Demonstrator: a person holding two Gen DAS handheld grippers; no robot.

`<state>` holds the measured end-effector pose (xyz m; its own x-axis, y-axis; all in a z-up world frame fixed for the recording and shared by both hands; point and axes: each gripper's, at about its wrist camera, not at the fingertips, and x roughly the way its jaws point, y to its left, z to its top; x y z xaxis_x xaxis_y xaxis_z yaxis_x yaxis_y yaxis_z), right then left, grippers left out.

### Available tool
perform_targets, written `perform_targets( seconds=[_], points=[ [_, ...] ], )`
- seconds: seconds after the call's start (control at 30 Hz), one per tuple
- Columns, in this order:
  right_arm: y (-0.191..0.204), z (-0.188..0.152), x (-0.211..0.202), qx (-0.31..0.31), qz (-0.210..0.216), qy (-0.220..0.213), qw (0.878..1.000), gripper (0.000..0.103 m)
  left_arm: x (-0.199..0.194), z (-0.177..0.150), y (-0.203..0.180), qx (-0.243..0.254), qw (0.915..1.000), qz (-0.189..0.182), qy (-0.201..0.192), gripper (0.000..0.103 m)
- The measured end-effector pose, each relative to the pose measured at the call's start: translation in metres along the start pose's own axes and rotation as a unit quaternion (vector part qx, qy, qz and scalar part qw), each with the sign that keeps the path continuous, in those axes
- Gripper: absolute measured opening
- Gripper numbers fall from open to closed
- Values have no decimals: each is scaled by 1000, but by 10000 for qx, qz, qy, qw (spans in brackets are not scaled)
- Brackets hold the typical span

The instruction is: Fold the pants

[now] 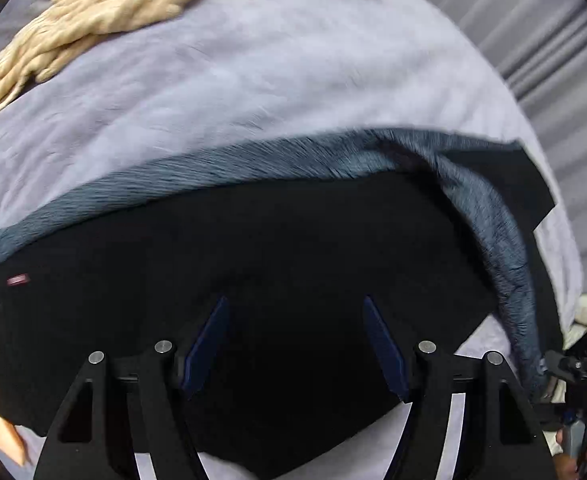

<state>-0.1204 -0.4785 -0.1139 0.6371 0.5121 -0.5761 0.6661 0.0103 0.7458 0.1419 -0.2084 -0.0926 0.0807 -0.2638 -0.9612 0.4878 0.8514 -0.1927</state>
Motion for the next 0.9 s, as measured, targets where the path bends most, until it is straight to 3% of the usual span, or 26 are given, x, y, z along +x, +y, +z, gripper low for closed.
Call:
perform_targets(
  seconds=[0.07, 0.1, 0.17, 0.27, 0.4, 0.53, 0.63, 0.73, 0.9],
  points=[
    [-24, 5, -5, 386, 329, -418, 9978, 80, 16, 0, -18, 155, 9991, 329, 202, 70],
    [-31, 8, -10, 575, 451, -628, 9953, 72, 19, -1, -23, 233, 9984, 473, 211, 70],
    [-33, 20, -33, 758, 515, -1110, 9896, 69, 20, -3, -32, 315, 9979, 529, 187, 70],
    [13, 48, -69, -223, 110, -1437, 9893, 69, 25, 3, -39, 316, 9974, 592, 256, 70],
    [97, 120, -84, -1568, -401, -1424, 9765, 70, 29, 21, -54, 198, 9961, 812, 293, 70],
    [161, 195, -76, -2261, -614, -1308, 9633, 70, 17, 44, -80, 123, 9976, 680, 24, 70],
    [189, 204, -83, -2674, -818, -1369, 9503, 70, 20, 62, -104, 232, 9978, 612, -108, 70],
    [165, 194, -89, -2627, -1245, -1341, 9473, 70, 32, 77, -112, 103, 9979, 644, -31, 70],
    [81, 216, -95, -1506, -1615, -1186, 9681, 70, 45, 97, -128, -170, 9972, 721, -24, 70]
  ],
)
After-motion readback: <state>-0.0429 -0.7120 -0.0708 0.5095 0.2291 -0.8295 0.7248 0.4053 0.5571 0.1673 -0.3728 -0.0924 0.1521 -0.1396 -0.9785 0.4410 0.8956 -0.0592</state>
